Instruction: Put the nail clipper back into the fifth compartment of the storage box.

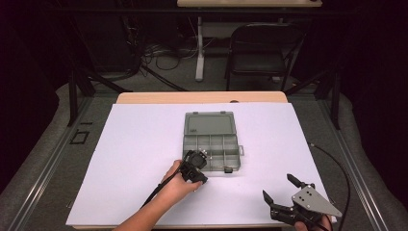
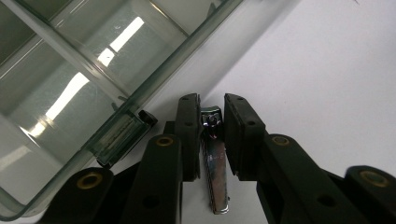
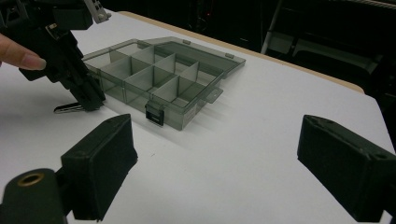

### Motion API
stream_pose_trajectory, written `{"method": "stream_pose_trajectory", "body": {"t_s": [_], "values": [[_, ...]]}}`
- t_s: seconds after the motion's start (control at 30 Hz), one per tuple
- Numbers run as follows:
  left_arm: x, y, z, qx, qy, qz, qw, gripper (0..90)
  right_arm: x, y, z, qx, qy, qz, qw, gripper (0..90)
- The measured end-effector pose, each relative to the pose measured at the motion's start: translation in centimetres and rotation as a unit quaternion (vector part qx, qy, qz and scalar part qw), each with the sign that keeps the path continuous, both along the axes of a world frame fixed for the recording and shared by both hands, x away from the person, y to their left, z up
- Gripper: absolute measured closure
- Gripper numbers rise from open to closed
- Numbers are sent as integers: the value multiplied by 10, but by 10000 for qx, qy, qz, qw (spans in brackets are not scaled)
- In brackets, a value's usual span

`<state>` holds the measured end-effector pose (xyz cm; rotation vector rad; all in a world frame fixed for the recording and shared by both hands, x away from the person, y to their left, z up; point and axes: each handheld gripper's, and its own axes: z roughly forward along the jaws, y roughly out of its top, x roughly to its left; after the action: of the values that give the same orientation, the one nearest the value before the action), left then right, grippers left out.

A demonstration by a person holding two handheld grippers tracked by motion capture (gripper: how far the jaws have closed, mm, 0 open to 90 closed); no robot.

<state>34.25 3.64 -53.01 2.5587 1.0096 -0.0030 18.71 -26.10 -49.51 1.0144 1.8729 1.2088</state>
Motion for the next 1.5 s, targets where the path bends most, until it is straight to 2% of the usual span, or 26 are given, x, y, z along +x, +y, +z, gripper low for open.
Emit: {"method": "stream_pose_trajectory", "body": {"t_s": [0.53, 1.5], "values": [[2, 1, 0, -13, 91, 34, 10000, 784, 0, 1, -1, 42, 48, -11, 10000, 111], [3, 1, 1, 28, 125, 56, 9999, 788, 2, 1, -2, 19, 61, 3, 10000, 114]]}}
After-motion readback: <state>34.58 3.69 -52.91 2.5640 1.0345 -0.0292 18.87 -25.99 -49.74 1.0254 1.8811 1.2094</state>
